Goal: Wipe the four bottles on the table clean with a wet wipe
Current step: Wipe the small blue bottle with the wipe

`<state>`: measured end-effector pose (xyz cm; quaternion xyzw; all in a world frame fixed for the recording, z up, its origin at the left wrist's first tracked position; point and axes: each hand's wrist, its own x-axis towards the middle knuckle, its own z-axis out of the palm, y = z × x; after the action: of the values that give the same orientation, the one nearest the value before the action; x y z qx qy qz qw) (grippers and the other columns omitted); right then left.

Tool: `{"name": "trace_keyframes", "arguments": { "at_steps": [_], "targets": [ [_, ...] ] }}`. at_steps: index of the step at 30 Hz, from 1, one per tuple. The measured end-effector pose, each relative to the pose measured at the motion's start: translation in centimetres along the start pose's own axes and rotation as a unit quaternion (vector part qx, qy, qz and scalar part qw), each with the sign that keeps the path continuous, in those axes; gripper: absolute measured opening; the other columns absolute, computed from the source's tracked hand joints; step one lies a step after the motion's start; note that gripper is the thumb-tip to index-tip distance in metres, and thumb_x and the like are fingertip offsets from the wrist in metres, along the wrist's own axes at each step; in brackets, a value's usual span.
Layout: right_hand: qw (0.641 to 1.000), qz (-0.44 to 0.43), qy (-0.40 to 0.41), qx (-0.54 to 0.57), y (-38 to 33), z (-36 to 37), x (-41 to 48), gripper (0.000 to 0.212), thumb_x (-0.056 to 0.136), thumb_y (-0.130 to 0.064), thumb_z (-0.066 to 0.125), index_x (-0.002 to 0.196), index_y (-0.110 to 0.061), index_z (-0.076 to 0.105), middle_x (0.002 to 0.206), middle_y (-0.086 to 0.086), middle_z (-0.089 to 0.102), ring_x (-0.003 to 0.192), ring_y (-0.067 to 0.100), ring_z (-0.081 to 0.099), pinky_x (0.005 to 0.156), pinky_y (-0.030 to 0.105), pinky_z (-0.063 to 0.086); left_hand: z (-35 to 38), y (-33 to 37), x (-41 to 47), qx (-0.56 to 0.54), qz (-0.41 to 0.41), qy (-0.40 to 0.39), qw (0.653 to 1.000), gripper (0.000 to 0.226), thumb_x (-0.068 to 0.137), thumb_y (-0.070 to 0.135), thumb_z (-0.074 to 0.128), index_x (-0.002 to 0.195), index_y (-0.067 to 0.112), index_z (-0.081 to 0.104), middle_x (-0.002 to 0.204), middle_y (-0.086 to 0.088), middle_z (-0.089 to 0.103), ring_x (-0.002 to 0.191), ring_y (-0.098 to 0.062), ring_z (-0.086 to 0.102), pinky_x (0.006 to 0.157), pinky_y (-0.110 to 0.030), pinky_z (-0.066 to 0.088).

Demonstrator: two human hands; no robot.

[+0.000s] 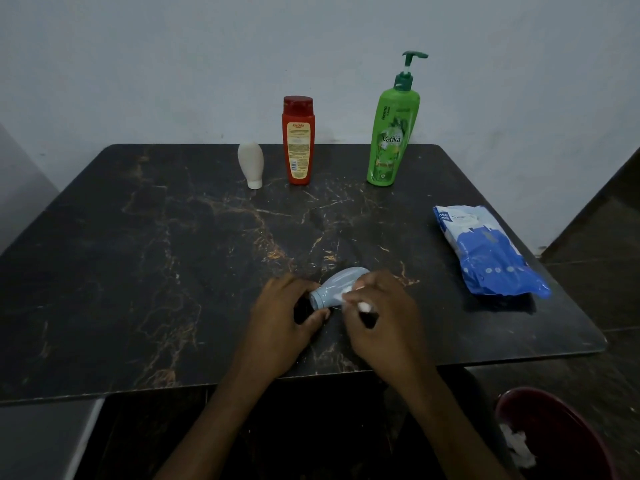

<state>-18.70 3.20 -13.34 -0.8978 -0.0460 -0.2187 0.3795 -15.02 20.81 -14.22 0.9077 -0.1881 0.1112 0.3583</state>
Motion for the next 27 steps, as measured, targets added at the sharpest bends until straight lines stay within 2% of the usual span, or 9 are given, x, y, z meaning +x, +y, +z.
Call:
{"name": "trace_keyframes", "arguments": {
  "at_steps": [4, 6, 8, 10, 12, 14, 18, 23, 27],
  "targets": [
    [0.999, 0.040, -0.002, 0.020, -0.8, 1.2, -0.5, 0.010, 0.085, -0.021, 0.074, 0.077, -0.016, 0.069, 0.100, -0.010, 0.060, 0.089, 0.003, 0.060, 0.079, 0.019, 0.048, 0.1, -0.1, 0.0, 0.002, 0.001, 0.001, 1.000, 0.029, 0.081, 0.029, 0.082, 0.107, 0.023, 0.071, 0.106, 0.012, 0.065, 0.100, -0.011, 0.057, 0.086, -0.016, 0.038],
    [0.997, 0.070, 0.027, 0.026, -0.1, 0.9, 0.1, 0.009, 0.084, -0.017, 0.074, 0.083, -0.018, 0.066, 0.095, -0.009, 0.063, 0.087, 0.005, 0.060, 0.080, 0.021, 0.046, 0.0, 0.1, 0.0, 0.004, 0.000, 0.004, 1.000, 0.030, 0.080, 0.028, 0.083, 0.107, 0.022, 0.071, 0.105, 0.012, 0.066, 0.099, -0.012, 0.057, 0.085, -0.024, 0.043],
    [0.991, 0.121, 0.038, 0.038, 0.9, 0.0, 0.9, 0.020, 0.082, -0.016, 0.076, 0.096, -0.023, 0.064, 0.097, -0.009, 0.066, 0.089, 0.005, 0.060, 0.080, 0.019, 0.046, -0.2, 0.3, 0.0, 0.002, -0.005, 0.003, 1.000, 0.031, 0.080, 0.029, 0.082, 0.108, 0.023, 0.071, 0.104, 0.013, 0.065, 0.098, -0.011, 0.056, 0.085, -0.028, 0.046],
    [0.988, 0.149, 0.039, 0.021, 2.0, -1.1, 1.5, 0.026, 0.082, -0.019, 0.078, 0.104, -0.023, 0.065, 0.101, -0.008, 0.066, 0.088, 0.003, 0.060, 0.078, 0.013, 0.043, -0.3, 0.4, 0.0, -0.004, -0.004, 0.003, 1.000, 0.030, 0.080, 0.029, 0.082, 0.108, 0.023, 0.071, 0.103, 0.013, 0.064, 0.098, -0.010, 0.055, 0.085, -0.028, 0.046],
    [0.985, 0.169, 0.042, 0.003, 2.8, -1.8, 1.8, 0.021, 0.082, -0.024, 0.079, 0.099, -0.022, 0.068, 0.099, -0.007, 0.064, 0.081, -0.002, 0.057, 0.072, 0.003, 0.038, -0.4, 0.4, 0.0, -0.009, -0.004, 0.000, 1.000, 0.030, 0.081, 0.028, 0.082, 0.109, 0.023, 0.071, 0.103, 0.013, 0.064, 0.098, -0.010, 0.055, 0.085, -0.027, 0.046],
    [0.983, 0.181, 0.040, 0.006, 3.1, -2.0, 1.9, 0.013, 0.082, -0.029, 0.078, 0.091, -0.023, 0.071, 0.093, -0.007, 0.063, 0.079, -0.006, 0.055, 0.069, 0.002, 0.038, -0.4, 0.4, 0.0, -0.009, -0.006, -0.004, 1.000, 0.031, 0.081, 0.028, 0.081, 0.109, 0.023, 0.071, 0.103, 0.013, 0.063, 0.098, -0.010, 0.055, 0.085, -0.026, 0.045],
    [0.989, 0.140, 0.040, -0.006, 1.2, -0.5, 1.3, 0.003, 0.087, -0.020, 0.073, 0.089, -0.019, 0.074, 0.092, -0.003, 0.067, 0.083, 0.007, 0.061, 0.081, 0.022, 0.048, -0.4, 0.5, 0.1, 0.000, -0.007, -0.006, 1.000, 0.030, 0.081, 0.029, 0.081, 0.109, 0.023, 0.070, 0.103, 0.014, 0.063, 0.098, -0.010, 0.054, 0.084, -0.027, 0.045],
    [0.999, 0.038, -0.004, -0.001, -2.0, 2.1, -0.9, 0.014, 0.088, -0.010, 0.067, 0.100, -0.015, 0.075, 0.105, -0.007, 0.061, 0.090, 0.003, 0.059, 0.083, 0.006, 0.042, -0.2, 0.4, 0.1, -0.004, -0.004, -0.004, 1.000, 0.027, 0.082, 0.024, 0.080, 0.107, 0.021, 0.071, 0.103, 0.011, 0.065, 0.097, -0.012, 0.056, 0.085, -0.028, 0.044],
    [0.997, 0.070, 0.018, 0.009, -0.4, 1.0, 0.0, 0.010, 0.087, -0.012, 0.069, 0.092, -0.017, 0.076, 0.098, -0.006, 0.064, 0.087, 0.003, 0.060, 0.082, 0.009, 0.042, -0.3, 0.4, 0.1, -0.004, -0.001, -0.009, 1.000, 0.028, 0.081, 0.026, 0.081, 0.107, 0.024, 0.070, 0.102, 0.015, 0.063, 0.097, -0.010, 0.054, 0.084, -0.023, 0.042]
  ]
}}
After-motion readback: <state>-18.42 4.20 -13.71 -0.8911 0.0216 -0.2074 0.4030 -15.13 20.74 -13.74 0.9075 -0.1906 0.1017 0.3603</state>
